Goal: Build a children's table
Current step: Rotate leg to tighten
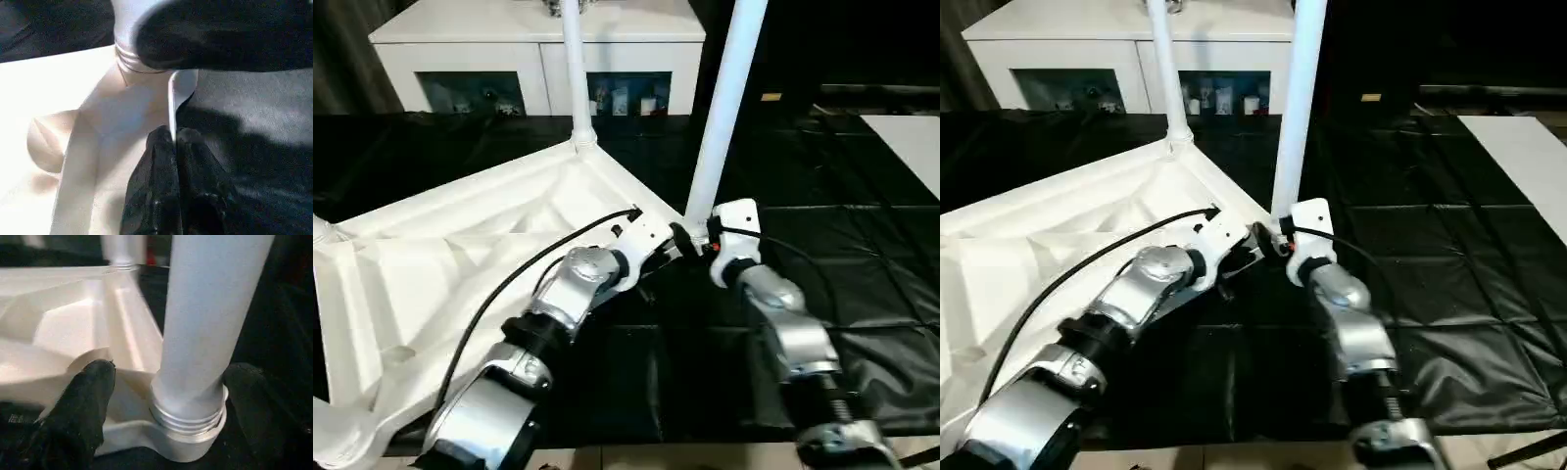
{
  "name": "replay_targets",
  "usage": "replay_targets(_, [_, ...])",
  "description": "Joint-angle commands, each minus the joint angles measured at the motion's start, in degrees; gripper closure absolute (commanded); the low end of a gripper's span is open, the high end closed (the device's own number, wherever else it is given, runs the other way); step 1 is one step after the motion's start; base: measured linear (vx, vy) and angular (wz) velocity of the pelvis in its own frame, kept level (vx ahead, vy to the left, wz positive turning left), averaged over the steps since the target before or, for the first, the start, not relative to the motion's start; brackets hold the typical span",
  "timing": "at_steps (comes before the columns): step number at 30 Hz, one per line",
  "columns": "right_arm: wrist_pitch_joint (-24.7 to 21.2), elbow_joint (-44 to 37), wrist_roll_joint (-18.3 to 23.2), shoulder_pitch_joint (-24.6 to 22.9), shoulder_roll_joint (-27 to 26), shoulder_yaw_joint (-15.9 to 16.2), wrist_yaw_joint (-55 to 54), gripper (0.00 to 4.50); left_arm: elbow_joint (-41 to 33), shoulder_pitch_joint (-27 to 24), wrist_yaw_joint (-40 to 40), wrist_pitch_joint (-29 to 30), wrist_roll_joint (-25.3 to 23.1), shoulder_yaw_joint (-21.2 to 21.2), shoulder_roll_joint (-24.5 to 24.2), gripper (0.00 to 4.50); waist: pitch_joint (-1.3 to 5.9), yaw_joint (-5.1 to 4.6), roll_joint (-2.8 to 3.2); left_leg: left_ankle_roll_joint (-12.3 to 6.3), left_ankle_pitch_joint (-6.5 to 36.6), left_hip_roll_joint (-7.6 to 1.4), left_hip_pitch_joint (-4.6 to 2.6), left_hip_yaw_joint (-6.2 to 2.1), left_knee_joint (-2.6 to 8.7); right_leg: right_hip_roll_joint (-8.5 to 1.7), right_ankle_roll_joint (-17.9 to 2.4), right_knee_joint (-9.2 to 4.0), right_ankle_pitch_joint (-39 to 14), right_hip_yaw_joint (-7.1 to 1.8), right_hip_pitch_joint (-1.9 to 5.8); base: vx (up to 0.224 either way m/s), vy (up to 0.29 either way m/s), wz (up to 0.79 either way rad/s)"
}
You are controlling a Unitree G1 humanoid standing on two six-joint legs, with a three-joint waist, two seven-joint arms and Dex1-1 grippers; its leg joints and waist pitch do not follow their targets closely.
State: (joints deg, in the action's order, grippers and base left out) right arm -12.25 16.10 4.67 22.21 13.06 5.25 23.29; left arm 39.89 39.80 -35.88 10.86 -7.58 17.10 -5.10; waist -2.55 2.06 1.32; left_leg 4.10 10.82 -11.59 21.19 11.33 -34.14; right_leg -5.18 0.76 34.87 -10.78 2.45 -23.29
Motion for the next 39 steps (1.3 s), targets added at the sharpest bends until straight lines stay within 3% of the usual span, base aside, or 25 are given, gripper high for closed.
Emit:
replay_targets(1, [-2.23,-5.01,1.94,-2.18,5.08,2.09,12.05,0.62,-4.84,-1.93,-4.26,-0.5,0.79,0.83,-2.46,4.5,3.63,0.53,-0.9,-4.65,9.85,-1.27,-0.21,-0.8,3.79,-2.16,-12.75,-3.89,-5.0,-1.81,3.32,0.0,0.0,0.0])
replay_targets(3, [-1.49,-6.78,2.22,-3.83,10.1,2.75,18.1,0.62,-7.13,-3.25,-9.14,-1.6,1.66,1.85,-4.62,4.5,3.59,0.66,-0.79,-5.98,8.56,-1.19,0.02,-0.71,3.61,-2.19,-14.07,-3.66,-1.81,-1.79,3.42,0.0,0.0,0.0])
replay_targets(4, [-1.07,-8.18,2.72,-5.34,14.29,3.06,23.26,0.62,-9.28,-4.4,-13.81,-1.88,2.74,2.67,-6.63,4.5,3.6,0.67,-0.85,-6.52,8.83,-1.19,-0.02,-0.57,3.48,-2.3,-15.07,-3.66,-2.01,-1.77,3.31,0.0,0.0,0.0])
replay_targets(6, [-1.12,-8.69,3.17,-5.94,16.1,2.93,25.5,0.62,-10.66,-5.08,-16.98,-1.98,3.77,3.07,-7.76,4.5,3.56,0.81,-0.89,-6.63,9.54,-1.28,-0.1,-0.6,3.52,-2.33,-15.22,-3.8,-3.43,-1.74,3.32,0.0,0.0,0.0])
replay_targets(10, [-0.75,-9.23,5.16,-6.42,19.68,2.82,30.27,0.62,-15.0,-7.14,-28.11,-4.55,7.39,5.05,-11.47,4.5,3.18,0.89,-0.93,-5.3,12.61,-1.58,-0.48,-0.63,3.94,-2.49,-14.89,-4.33,-10.25,-1.79,2.74,0.0,0.0,0.0])
replay_targets(13, [-1.83,-10.2,6.65,-5.89,20.31,3.2,32.98,0.62,-18.87,-8.42,-32.69,-2.46,8.96,6.3,-13.38,4.5,3.13,1.5,-0.79,-3.96,14.44,-1.86,-1.16,-0.39,4.05,-2.35,-14.49,-4.29,-11.55,-2.01,2.23,0.0,0.0,0.0])
replay_targets(18, [-2.49,-10.06,6.77,-5.13,19.35,5.07,35.31,0.62,-20.01,-8.41,-33.69,-1.66,9.3,6.87,-13.08,4.5,3.09,1.5,-0.81,-2.96,13.71,-1.71,-0.7,-0.58,4.27,-2.38,-13.74,-4.17,-11.5,-1.91,2.48,0.0,0.0,0.0])
replay_targets(22, [-3.06,-9.4,6.72,-5.02,20.12,6.56,38.05,0.62,-19.7,-8.11,-34.16,-1.92,9.37,6.89,-13.0,4.5,3.34,1.77,-0.9,-3.55,11.57,-1.64,-0.58,-0.52,3.96,-2.42,-14.29,-3.82,-8.08,-1.95,2.71,0.0,0.0,0.0])
replay_targets(39, [-3.45,-7.82,6.4,-4.85,21.38,6.56,40.12,1.83,-18.91,-7.95,-34.05,-2.4,8.77,6.79,-13.15,4.5,3.47,2.29,-0.92,-3.99,10.16,-1.58,-0.58,-0.49,3.72,-2.39,-14.35,-3.66,-7.3,-1.89,2.83,0.0,0.0,0.0])
